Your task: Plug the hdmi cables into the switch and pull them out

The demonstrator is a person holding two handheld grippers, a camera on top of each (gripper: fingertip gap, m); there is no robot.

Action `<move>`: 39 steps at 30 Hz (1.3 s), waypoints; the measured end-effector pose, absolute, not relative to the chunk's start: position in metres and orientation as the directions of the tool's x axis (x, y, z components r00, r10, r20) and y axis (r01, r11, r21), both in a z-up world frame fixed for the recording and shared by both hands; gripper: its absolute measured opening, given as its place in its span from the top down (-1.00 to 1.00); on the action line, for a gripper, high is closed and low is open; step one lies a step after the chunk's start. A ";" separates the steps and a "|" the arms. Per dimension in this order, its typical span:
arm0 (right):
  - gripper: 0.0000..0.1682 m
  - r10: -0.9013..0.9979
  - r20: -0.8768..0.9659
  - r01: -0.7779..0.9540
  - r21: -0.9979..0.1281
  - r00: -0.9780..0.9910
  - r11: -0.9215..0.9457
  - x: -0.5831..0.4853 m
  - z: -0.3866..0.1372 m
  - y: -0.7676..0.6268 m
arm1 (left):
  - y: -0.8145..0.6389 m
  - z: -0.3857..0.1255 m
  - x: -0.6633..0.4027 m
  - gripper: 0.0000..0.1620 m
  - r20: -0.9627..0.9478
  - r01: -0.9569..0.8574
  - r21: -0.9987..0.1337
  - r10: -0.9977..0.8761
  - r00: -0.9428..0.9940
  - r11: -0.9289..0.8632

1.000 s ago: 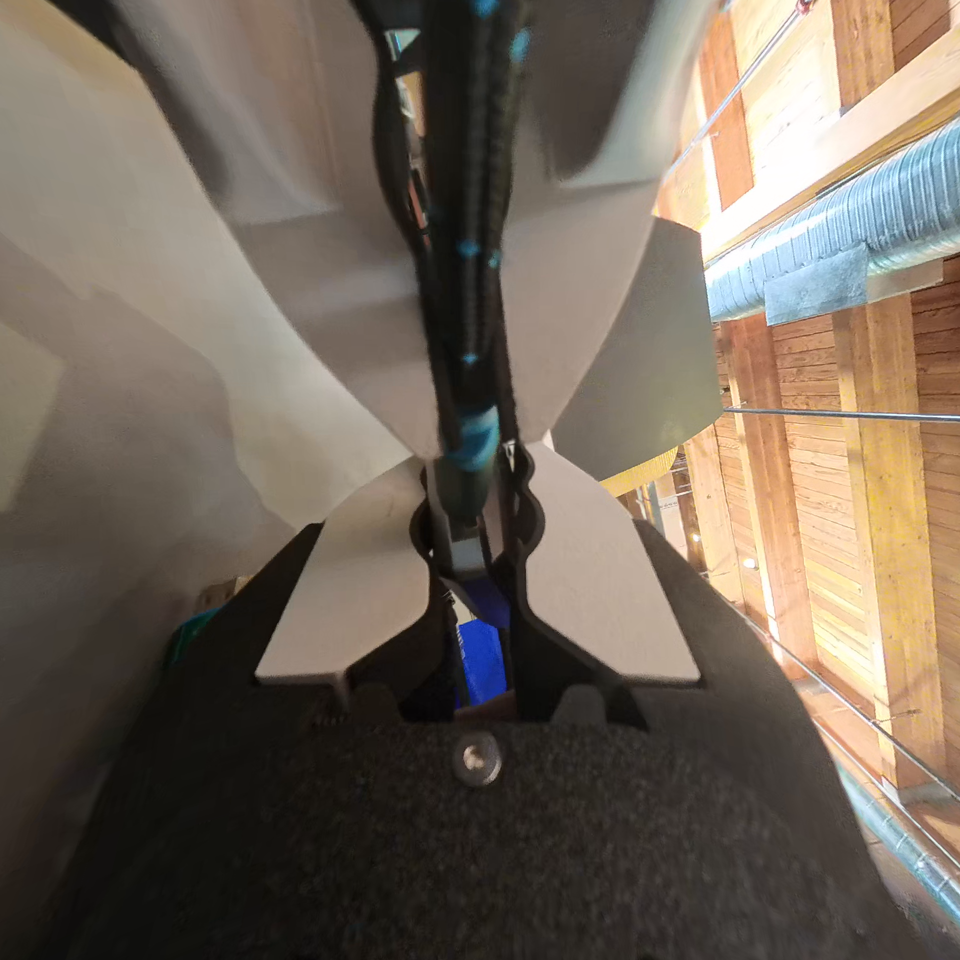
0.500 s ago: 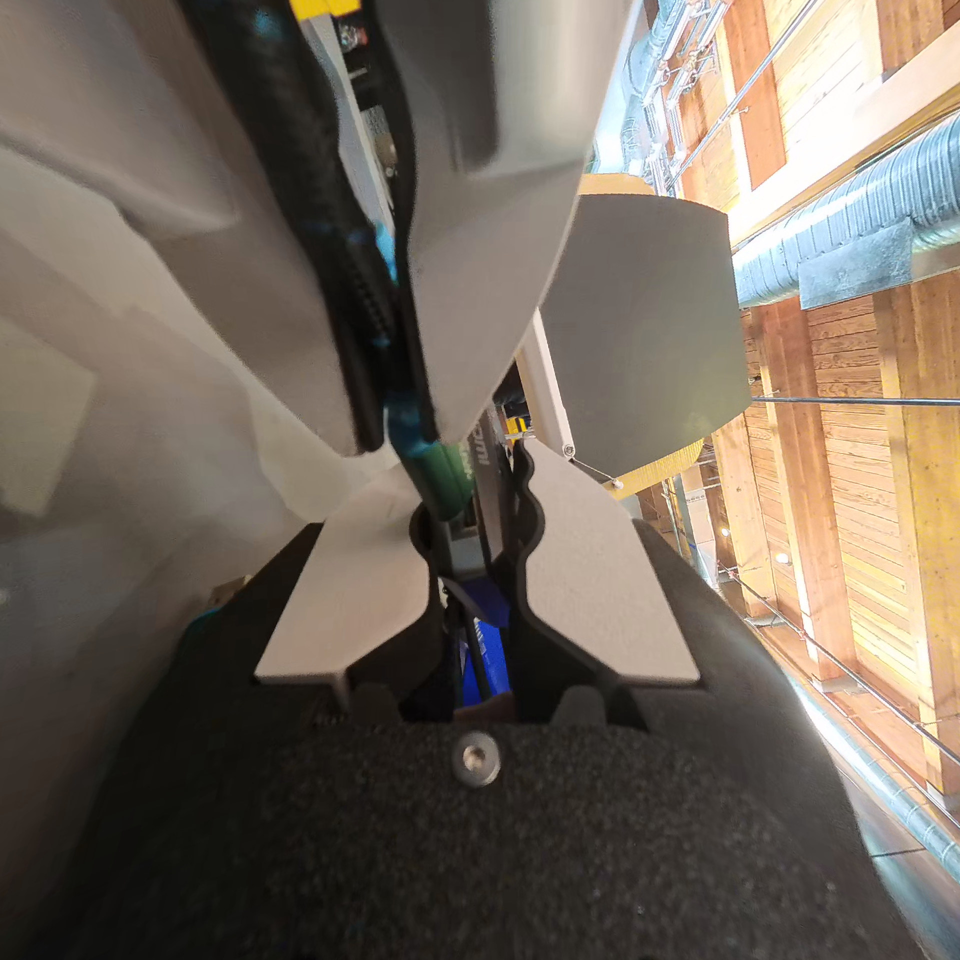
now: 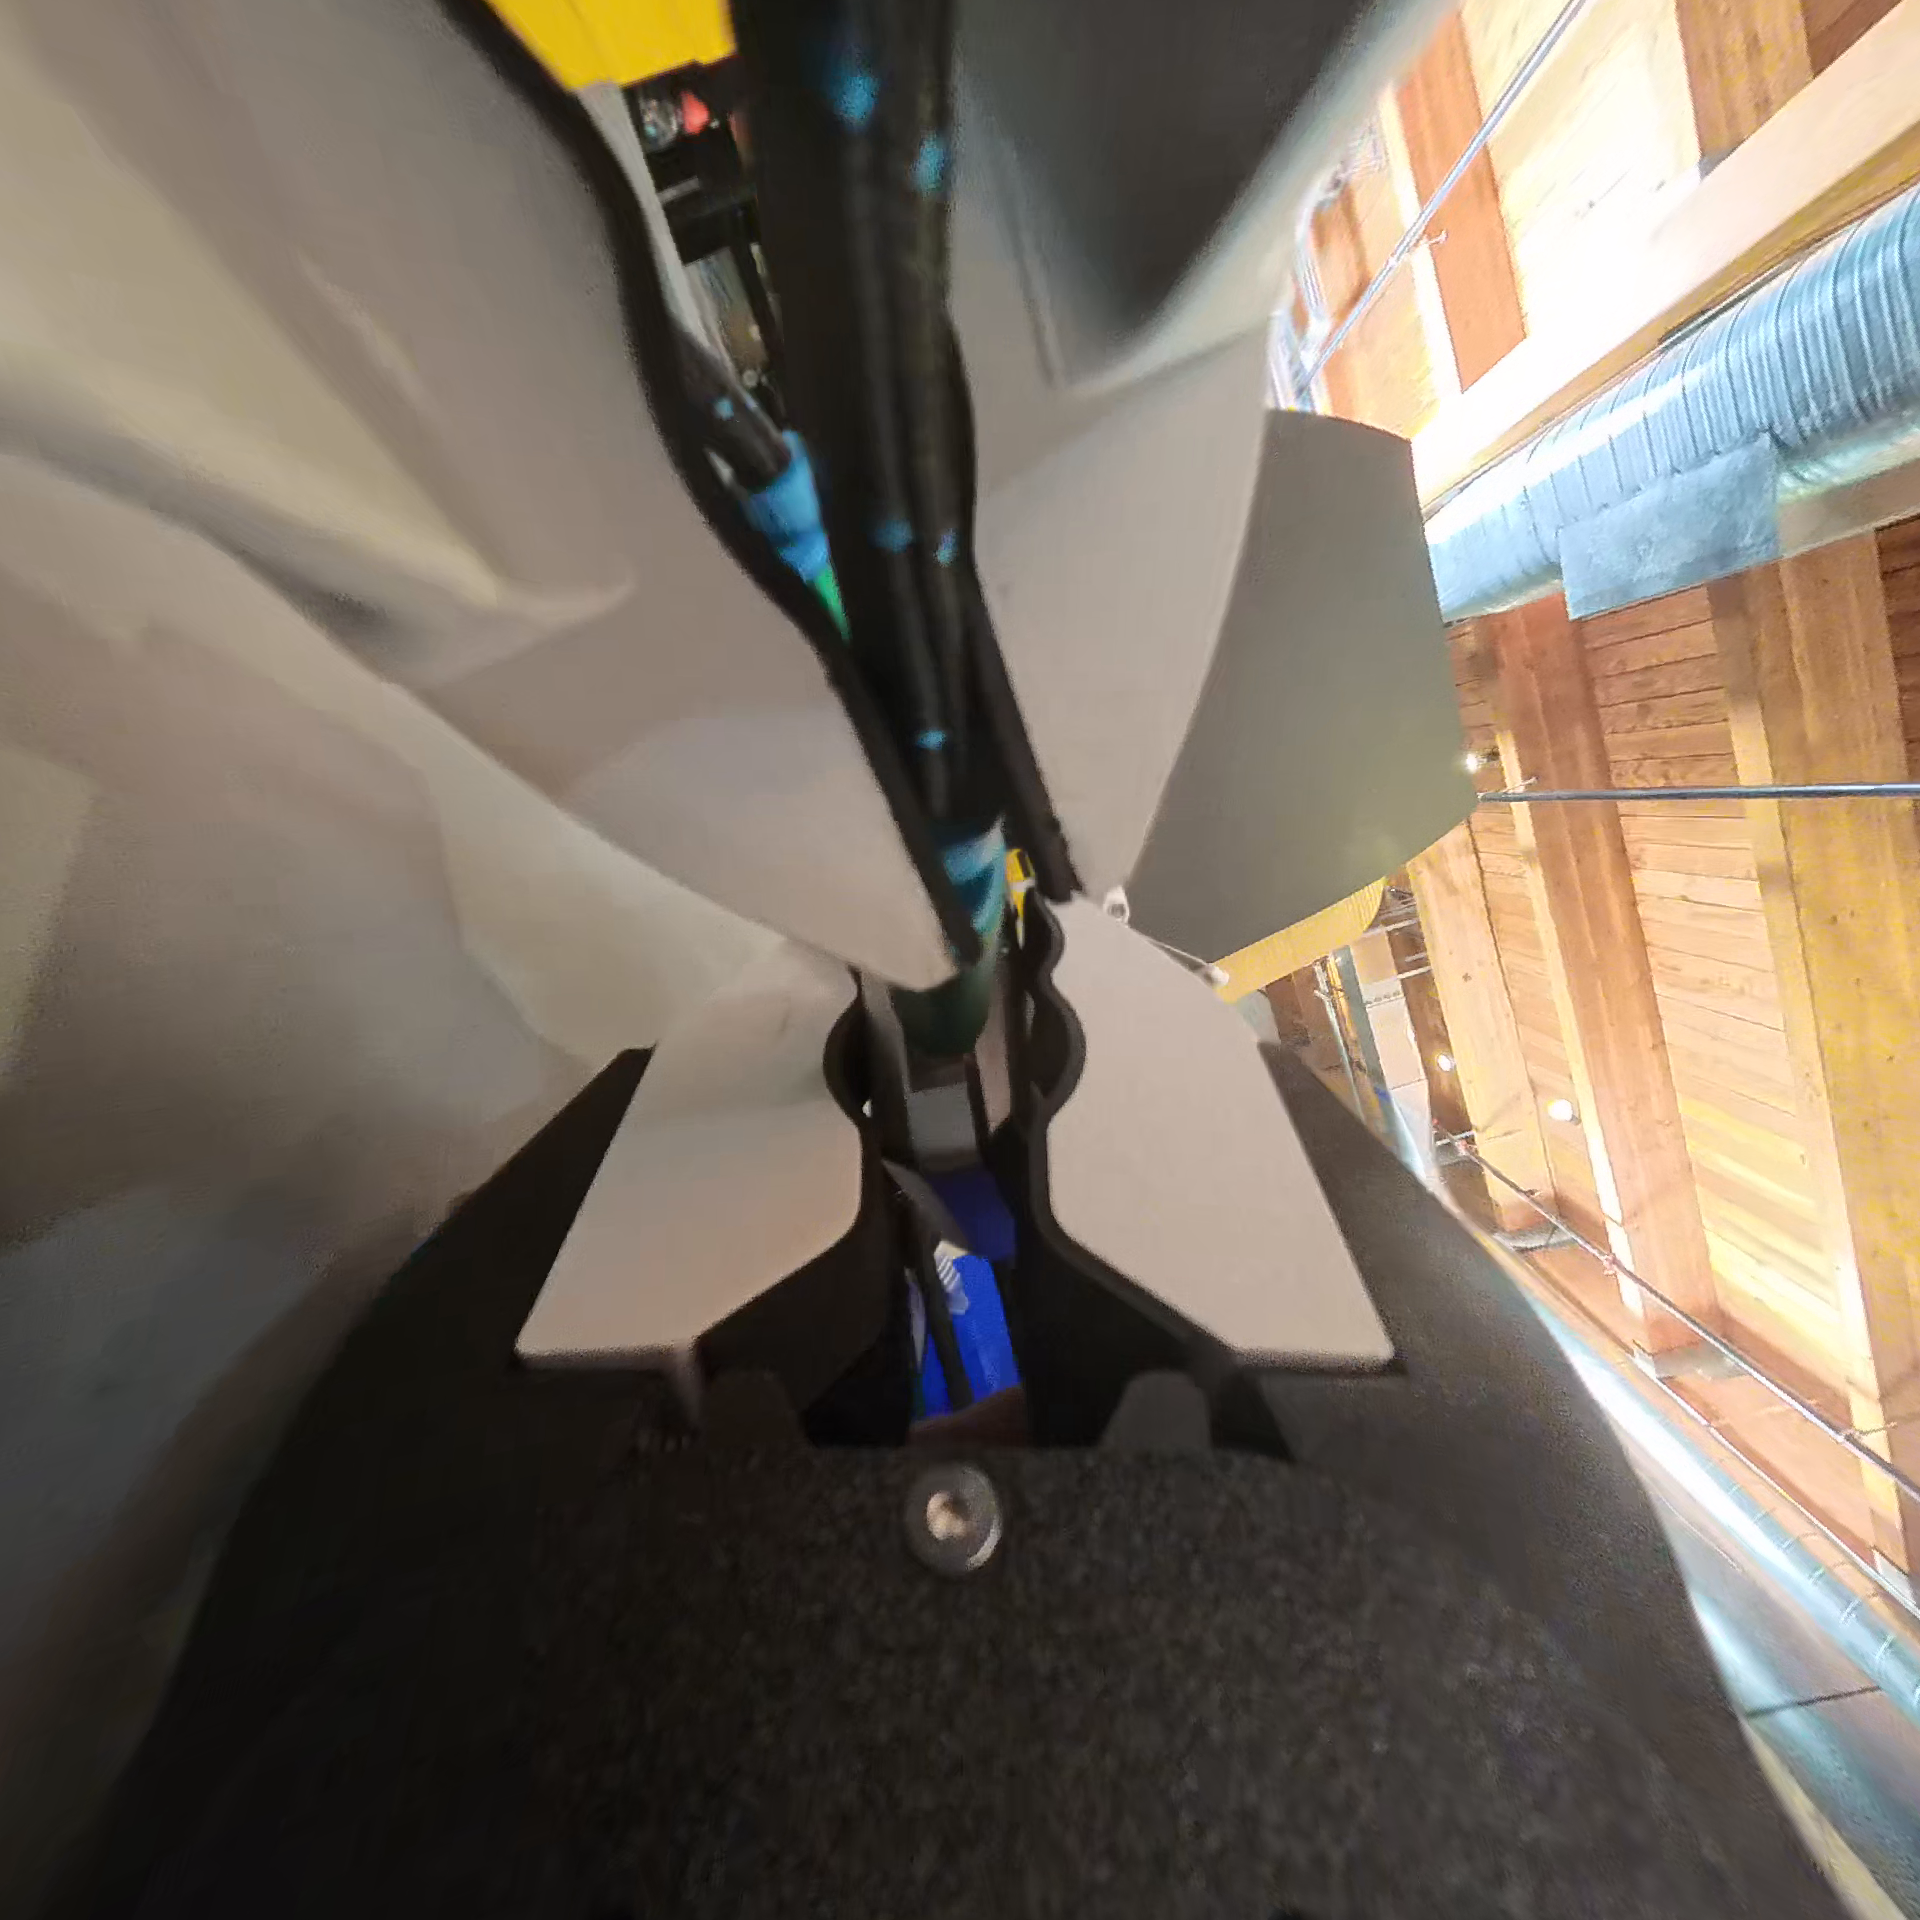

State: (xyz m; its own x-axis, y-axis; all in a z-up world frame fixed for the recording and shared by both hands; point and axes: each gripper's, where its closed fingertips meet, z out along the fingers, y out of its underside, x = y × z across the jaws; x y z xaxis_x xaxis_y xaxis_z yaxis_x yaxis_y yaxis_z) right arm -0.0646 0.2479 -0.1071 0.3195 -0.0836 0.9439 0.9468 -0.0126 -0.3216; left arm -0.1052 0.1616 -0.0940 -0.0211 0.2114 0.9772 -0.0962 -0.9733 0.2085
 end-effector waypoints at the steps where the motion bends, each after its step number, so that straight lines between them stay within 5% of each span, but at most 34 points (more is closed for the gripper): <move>1: 0.72 -0.083 0.944 0.947 -0.320 0.318 -0.010 -0.064 -0.107 0.248 | 0.163 -0.094 -0.104 0.94 0.978 -0.087 0.203 0.206 -0.023 -0.975; 4: 0.72 -0.061 0.955 0.956 -0.293 0.291 -0.022 -0.061 -0.112 0.252 | 0.164 -0.093 -0.105 0.92 0.993 -0.087 0.119 0.117 0.028 -0.989; 7: 0.73 -0.051 0.962 0.963 -0.268 0.268 0.000 -0.065 -0.113 0.252 | 0.159 -0.069 -0.109 0.54 0.999 -0.139 0.048 0.050 -0.018 -0.989; 12: 0.73 -0.055 0.959 0.961 -0.276 0.276 0.017 -0.063 -0.111 0.253 | 0.165 -0.045 -0.129 0.28 0.997 -0.099 -0.067 -0.069 0.026 -0.993; 18: 0.73 -0.034 0.951 0.951 -0.306 0.307 0.038 -0.058 -0.109 0.252 | 0.182 -0.008 -0.162 0.16 0.993 -0.056 -0.110 -0.107 -0.048 -0.992; 24: 0.73 -0.070 0.954 0.957 -0.288 0.290 0.036 -0.052 -0.085 0.260 | 0.189 -0.020 -0.184 0.20 0.967 -0.123 -0.241 -0.249 0.057 -0.963; 27: 0.73 -0.114 0.981 0.987 -0.153 0.158 0.049 -0.057 -0.071 0.264 | 0.172 -0.018 -0.178 0.15 0.965 -0.217 -0.252 -0.262 0.020 -0.943; 30: 0.73 -0.121 0.990 0.996 -0.067 0.074 0.063 -0.069 -0.066 0.268 | 0.168 -0.012 -0.165 0.44 0.951 -0.220 -0.302 -0.309 -0.005 -0.927; 32: 0.73 -0.106 0.993 0.997 -0.053 0.059 0.057 -0.073 -0.067 0.270 | 0.170 -0.012 -0.157 0.88 0.906 -0.200 -0.409 -0.423 0.030 -0.890; 39: 0.73 -0.101 0.990 0.994 -0.097 0.101 0.046 -0.075 -0.058 0.263 | 0.164 -0.058 -0.139 0.87 0.731 -0.359 -0.521 -0.622 0.280 -0.774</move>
